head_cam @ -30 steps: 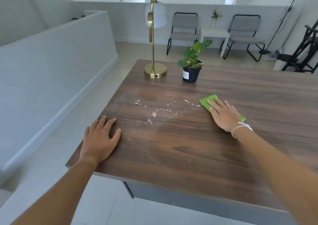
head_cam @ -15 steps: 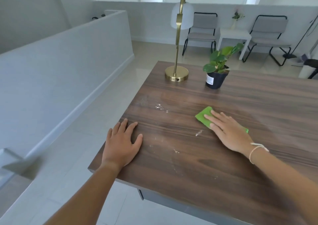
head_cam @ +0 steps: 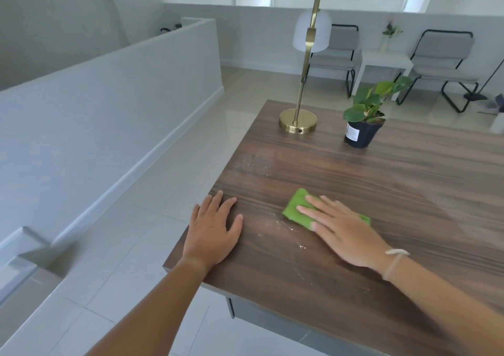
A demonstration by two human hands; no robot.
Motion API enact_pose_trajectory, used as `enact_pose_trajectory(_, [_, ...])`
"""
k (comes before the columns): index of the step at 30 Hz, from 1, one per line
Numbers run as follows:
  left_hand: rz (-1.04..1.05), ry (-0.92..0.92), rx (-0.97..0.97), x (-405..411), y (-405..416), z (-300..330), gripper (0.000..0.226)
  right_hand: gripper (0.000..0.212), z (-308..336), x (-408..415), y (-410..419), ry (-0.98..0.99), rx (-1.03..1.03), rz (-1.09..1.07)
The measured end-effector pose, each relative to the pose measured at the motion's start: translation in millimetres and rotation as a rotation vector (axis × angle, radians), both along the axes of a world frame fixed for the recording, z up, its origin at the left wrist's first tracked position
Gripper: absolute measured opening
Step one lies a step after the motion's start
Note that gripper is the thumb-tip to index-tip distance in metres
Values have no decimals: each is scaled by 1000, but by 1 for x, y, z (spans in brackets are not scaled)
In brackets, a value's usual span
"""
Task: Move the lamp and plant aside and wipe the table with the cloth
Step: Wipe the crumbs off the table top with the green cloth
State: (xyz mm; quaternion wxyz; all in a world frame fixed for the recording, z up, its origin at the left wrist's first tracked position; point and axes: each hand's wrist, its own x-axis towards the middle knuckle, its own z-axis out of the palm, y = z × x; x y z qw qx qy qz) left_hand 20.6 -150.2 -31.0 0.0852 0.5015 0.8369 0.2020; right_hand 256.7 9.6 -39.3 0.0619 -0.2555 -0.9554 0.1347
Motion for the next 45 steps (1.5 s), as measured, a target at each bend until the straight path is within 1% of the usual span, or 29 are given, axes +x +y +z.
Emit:
enact_pose_trajectory(2, [-6,-45,20,-7,-7,3,52,43,4,19,33,-12,-47,-162])
enact_pose_trajectory(3, [5,-32,10,-12,-13,3,52,43,6,15,53,-37,-48,-253])
enact_pose_trajectory(6, [81,21,-24,-25,-37,-1,52,45,9,-30,94,-104,-12,-433])
enact_pose_trajectory(8, [149,-39,11,-26,-46,-3,50,46,10,-72,106,-116,-13,-474])
enact_pose_trajectory(11, [154,-71,63,-24,-44,-3,48,47,11,-139,94,-101,-25,-397])
enact_pose_trajectory(13, [148,-87,86,-26,-42,-4,48,46,9,-170,60,-93,-41,-233])
enact_pose_trajectory(14, [146,-94,97,-26,-43,-5,47,45,5,-175,39,-87,-29,-131])
enact_pose_trajectory(16, [144,-99,112,-28,-45,-6,47,44,-5,-158,2,-20,16,59])
enact_pose_trajectory(18, [139,-100,119,-28,-45,-6,47,42,-8,-120,-12,33,-4,143])
enact_pose_trajectory(20, [134,-95,119,-28,-43,-6,49,39,-5,-95,9,36,-32,87])
enact_pose_trajectory(22, [141,-94,116,-29,-42,-6,50,41,0,-102,51,4,-45,-75])
enact_pose_trajectory(24, [148,-97,122,-28,-43,-7,50,44,6,-135,85,-57,-37,-252])
enact_pose_trajectory(26, [145,-101,120,-29,-43,-7,50,46,8,-181,93,-92,-10,-324])
enact_pose_trajectory(28, [148,-105,122,-31,-43,-9,51,46,9,-216,74,-86,-8,-285])
enact_pose_trajectory(30, [150,-104,117,-30,-43,-9,52,46,5,-222,38,-73,-1,-126])
enact_pose_trajectory(32, [147,-103,107,-30,-43,-8,53,45,-2,-195,2,-27,9,74])
enact_pose_trajectory(34, [151,-106,104,-30,-43,-9,55,44,-5,-151,-14,13,-17,189])
enact_pose_trajectory(35, [156,-105,102,-30,-42,-9,55,42,-4,-133,-10,13,-26,187])
enact_pose_trajectory(37, [157,-100,96,-30,-42,-9,56,40,0,-115,23,-1,-31,61])
enact_pose_trajectory(39, [159,-98,96,-30,-40,-10,56,43,8,-128,61,-65,-39,-163])
enact_pose_trajectory(41, [162,-98,95,-30,-41,-10,56,45,11,-163,72,-98,-30,-323])
enact_pose_trajectory(43, [159,-96,95,-31,-41,-10,55,46,10,-196,58,-95,-8,-318])
enact_pose_trajectory(45, [162,-91,94,-31,-41,-9,55,46,5,-206,27,-72,-4,-189])
